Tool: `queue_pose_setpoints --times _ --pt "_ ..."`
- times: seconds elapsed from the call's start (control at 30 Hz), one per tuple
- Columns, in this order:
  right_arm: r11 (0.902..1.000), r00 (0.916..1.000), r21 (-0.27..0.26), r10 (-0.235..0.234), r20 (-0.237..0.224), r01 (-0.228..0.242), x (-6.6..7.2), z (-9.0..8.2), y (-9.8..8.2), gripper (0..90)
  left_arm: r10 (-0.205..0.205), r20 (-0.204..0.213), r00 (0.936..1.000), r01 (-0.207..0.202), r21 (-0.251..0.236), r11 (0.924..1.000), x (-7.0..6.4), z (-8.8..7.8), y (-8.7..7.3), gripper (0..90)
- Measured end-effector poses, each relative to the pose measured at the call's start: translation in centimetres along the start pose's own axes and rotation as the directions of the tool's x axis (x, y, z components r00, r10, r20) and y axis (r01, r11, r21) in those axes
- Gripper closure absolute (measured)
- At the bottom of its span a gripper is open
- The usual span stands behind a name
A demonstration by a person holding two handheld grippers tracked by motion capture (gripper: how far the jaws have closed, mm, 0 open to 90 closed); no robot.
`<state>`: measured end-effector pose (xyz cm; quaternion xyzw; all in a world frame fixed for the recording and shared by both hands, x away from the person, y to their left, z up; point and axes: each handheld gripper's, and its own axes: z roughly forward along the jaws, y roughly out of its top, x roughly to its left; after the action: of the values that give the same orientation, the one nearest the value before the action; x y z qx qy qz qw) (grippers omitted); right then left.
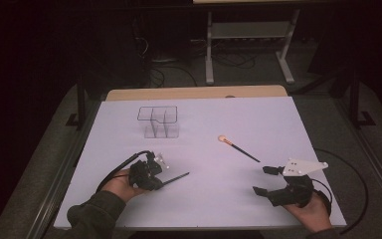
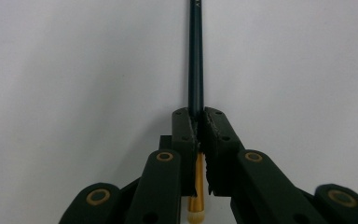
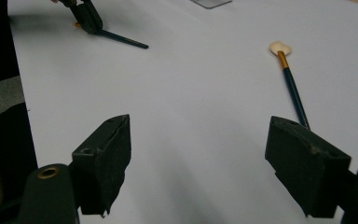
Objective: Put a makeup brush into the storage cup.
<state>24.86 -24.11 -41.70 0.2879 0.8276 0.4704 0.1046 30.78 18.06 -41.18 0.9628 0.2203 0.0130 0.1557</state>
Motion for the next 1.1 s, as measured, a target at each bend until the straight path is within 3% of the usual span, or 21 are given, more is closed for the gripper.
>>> queue_pose_setpoints --times 0.2,0.6,0.87,1.1 --pt "0.9998 0.9999 0.018 0.001 -0.014 -0.001 0.0 0.3 0.1 21.6 0.012 -0.001 0.9999 -0.012 -0.002 0.9999 0.2 -0.6 -0.1 83.5" --pt "0.9992 0.9995 0.038 0.011 -0.031 -0.010 -0.1 0.9 0.3 21.1 -0.006 0.027 0.9996 0.007 -0.048 0.9988 0.7 -1.6 -0.4 83.5" --pt "0.9985 0.9985 0.054 -0.010 -0.054 0.013 0.0 1.0 1.2 21.2 0.013 0.026 0.9996 -0.012 -0.063 0.9979 0.5 -2.6 0.1 83.5" --pt "0.9969 0.9958 0.063 -0.041 -0.082 0.047 0.3 1.5 2.8 21.6 0.056 0.033 0.9979 -0.054 -0.083 0.9951 -0.1 -3.9 0.9 83.5"
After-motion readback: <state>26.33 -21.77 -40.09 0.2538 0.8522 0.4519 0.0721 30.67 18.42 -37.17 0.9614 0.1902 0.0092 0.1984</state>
